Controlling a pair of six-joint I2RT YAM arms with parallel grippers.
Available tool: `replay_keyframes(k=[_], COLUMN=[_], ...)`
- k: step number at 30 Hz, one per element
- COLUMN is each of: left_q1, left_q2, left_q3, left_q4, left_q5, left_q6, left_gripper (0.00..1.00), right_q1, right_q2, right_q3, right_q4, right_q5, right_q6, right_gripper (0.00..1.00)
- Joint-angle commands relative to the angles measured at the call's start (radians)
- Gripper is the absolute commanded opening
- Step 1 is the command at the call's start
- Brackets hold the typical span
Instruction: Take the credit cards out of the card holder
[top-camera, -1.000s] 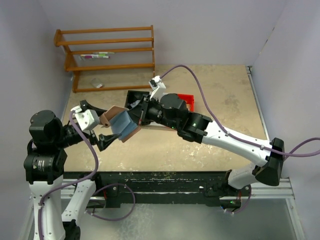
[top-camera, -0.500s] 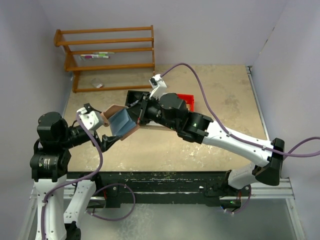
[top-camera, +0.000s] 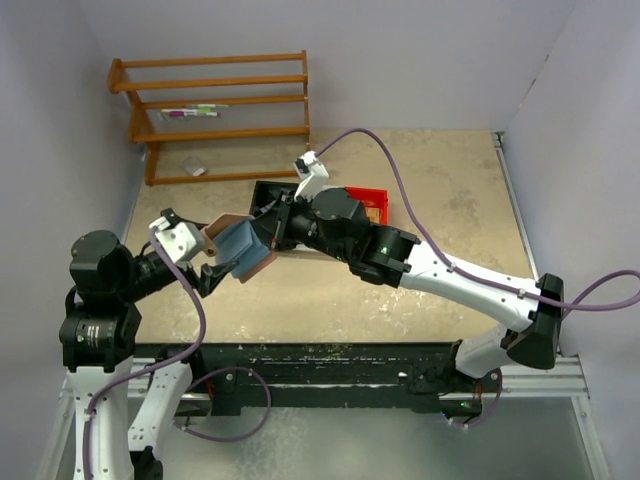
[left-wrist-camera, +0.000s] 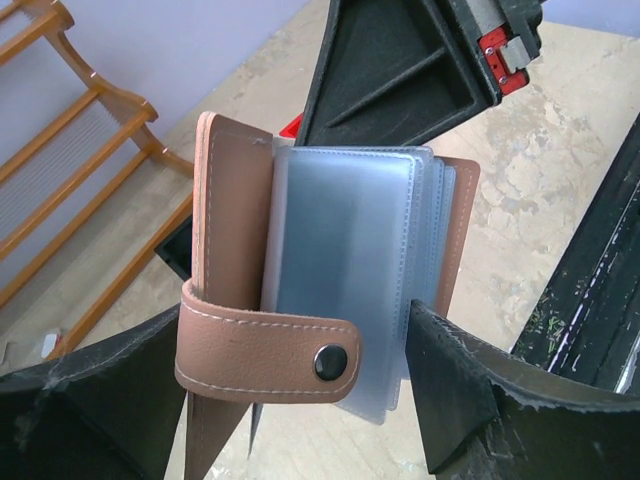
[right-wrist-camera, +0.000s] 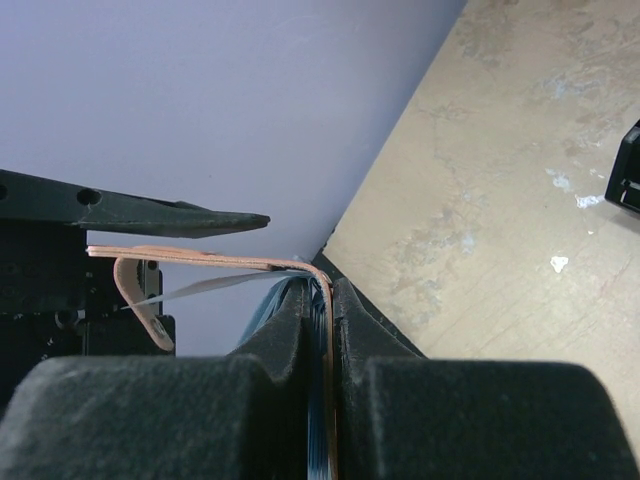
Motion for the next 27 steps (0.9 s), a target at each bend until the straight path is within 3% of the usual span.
replay_keyframes(k=[1, 7, 14, 22, 27], left_q1=[-0.002, -0.002, -0.002, -0.002, -0.002], left_q2=[-0.023, -0.058, -0.063, -0.035, -0.001], left_q3=[0.016, 0.048, 0.057, 0.06, 0.086], left_q4=[0.004, 0.042, 0.043, 0.076, 0.086], left_q5=[-0.051, -0.136, -0.121, -0.186, -0.137], left_q6=[0.014, -0.008, -0.045, -0.12, -0.207], left_gripper=[0.81, 0.66, 0.6, 0.45, 0.46], right_q1=[0.008, 0.007, 0.008, 0.007, 0.008], right_q2=[-0.057, -0.079, -0.093, -0.128, -0.149], right_q3=[0.002, -0.026, -0.032, -0.086, -0.135], right_q4=[0.071, 0.077, 0.085, 0.177, 0.25], right_q5=[0.021, 0.012, -0.019, -0.081, -0.182], right_q6=[-0.01, -0.017, -0.032, -0.054, -0.055], right_gripper=[0.0, 0.0, 0.0, 0.0, 0.0])
